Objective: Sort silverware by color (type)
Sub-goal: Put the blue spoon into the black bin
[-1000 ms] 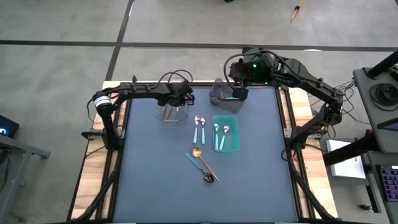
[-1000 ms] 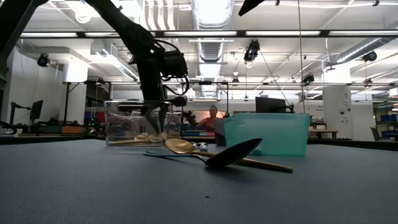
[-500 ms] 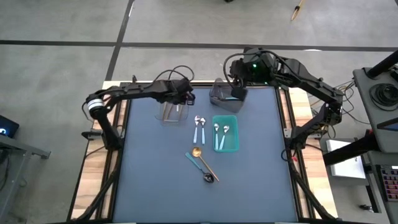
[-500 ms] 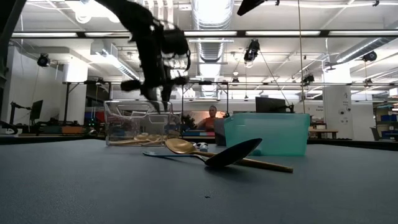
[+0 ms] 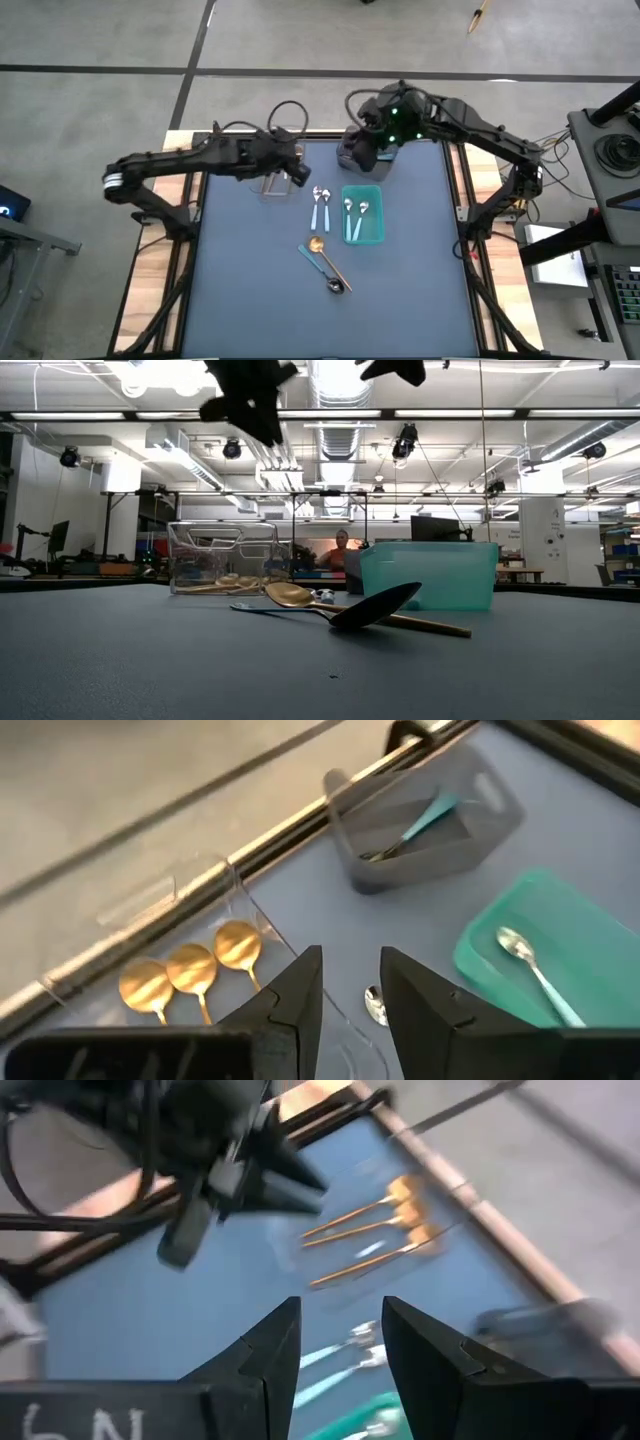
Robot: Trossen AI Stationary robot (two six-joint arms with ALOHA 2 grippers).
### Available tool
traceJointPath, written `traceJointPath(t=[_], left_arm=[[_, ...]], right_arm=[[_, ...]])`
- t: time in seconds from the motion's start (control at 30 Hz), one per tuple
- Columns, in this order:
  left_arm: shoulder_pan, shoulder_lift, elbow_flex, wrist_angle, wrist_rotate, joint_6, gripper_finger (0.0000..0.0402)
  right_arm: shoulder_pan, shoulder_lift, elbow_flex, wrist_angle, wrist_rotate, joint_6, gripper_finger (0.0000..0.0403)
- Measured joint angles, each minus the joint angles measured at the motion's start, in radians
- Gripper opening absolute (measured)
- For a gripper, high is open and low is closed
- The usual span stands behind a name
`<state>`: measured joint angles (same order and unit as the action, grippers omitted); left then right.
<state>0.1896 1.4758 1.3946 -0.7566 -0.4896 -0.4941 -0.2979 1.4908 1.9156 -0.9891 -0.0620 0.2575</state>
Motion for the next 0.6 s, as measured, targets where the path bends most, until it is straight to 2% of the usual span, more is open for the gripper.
traceJointPath(t=[0.1, 0.27, 0.6], left_arm=[[-0.042, -0.096, -0.043, -0.004, 0.014, 0.071, 0.0078], [-0.125, -0.264, -0.129, -0.002, 0.114, 0.109, 0.0063], [-0.275, -0.49, -0.338, 0.032, 0.123, 0.04, 0.0052]], right_arm=[[0.051, 0.021, 0.0, 0.0, -0.017, 0.107, 0.0132], [0.15, 0.075, 0.0, 0.0, -0.016, 0.291, 0.0132], [0.34, 0.227, 0.004, -0.001, -0.017, 0.598, 0.0132]])
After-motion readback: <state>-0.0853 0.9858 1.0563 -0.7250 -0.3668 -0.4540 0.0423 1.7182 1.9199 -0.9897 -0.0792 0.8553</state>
